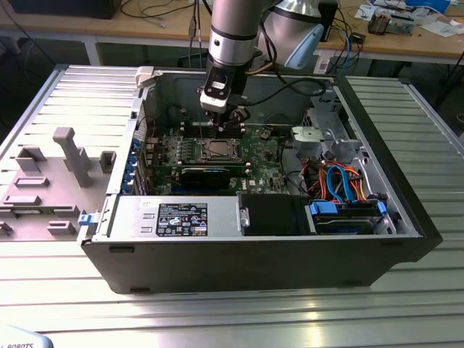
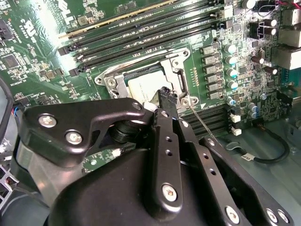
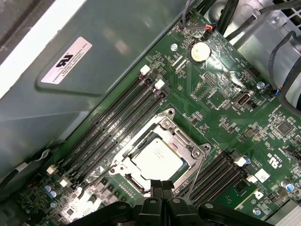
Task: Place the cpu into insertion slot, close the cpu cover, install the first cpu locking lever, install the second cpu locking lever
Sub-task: 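Install the first cpu locking lever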
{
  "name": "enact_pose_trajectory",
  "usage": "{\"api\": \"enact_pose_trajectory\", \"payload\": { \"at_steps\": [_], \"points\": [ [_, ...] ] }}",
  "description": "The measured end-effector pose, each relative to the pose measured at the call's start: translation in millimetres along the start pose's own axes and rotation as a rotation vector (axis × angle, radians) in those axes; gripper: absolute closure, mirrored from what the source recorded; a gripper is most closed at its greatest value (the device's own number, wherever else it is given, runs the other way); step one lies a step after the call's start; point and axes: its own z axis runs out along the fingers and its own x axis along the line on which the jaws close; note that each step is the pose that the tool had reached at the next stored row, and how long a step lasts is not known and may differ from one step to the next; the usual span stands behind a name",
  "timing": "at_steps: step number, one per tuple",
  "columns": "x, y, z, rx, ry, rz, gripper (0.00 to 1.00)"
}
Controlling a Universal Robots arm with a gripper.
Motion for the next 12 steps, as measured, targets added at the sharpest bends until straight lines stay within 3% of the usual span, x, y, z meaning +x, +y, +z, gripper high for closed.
{"api": "enact_pose_trajectory", "payload": {
  "at_steps": [12],
  "points": [
    [0.0,0.0,0.0,0.0011,-0.002,-0.025,0.89]
  ]
}}
